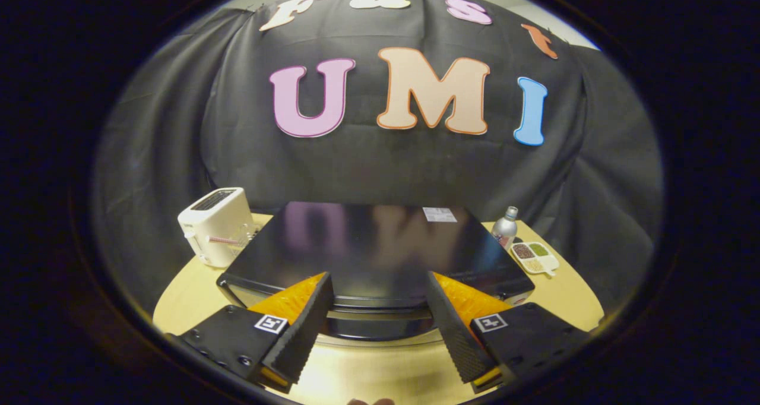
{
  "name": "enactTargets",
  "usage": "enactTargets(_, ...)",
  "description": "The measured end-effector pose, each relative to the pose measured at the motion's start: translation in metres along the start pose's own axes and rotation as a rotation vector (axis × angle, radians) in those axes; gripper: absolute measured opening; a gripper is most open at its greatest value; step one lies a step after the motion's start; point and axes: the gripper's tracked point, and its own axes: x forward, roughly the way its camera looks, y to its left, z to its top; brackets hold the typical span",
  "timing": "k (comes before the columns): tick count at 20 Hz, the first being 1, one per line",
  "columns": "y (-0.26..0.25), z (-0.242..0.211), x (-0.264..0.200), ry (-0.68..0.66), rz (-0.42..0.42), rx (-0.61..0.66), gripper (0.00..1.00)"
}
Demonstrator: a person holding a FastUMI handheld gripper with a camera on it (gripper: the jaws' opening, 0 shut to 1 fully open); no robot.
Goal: Open the toaster oven, put the food inside, and close the toaster oven door.
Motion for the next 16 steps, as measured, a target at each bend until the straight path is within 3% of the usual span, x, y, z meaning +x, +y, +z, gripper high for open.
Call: enactTargets(16, -0.003, -0.026, -0.035, 0.051, 0.02, 0.051, 0.98)
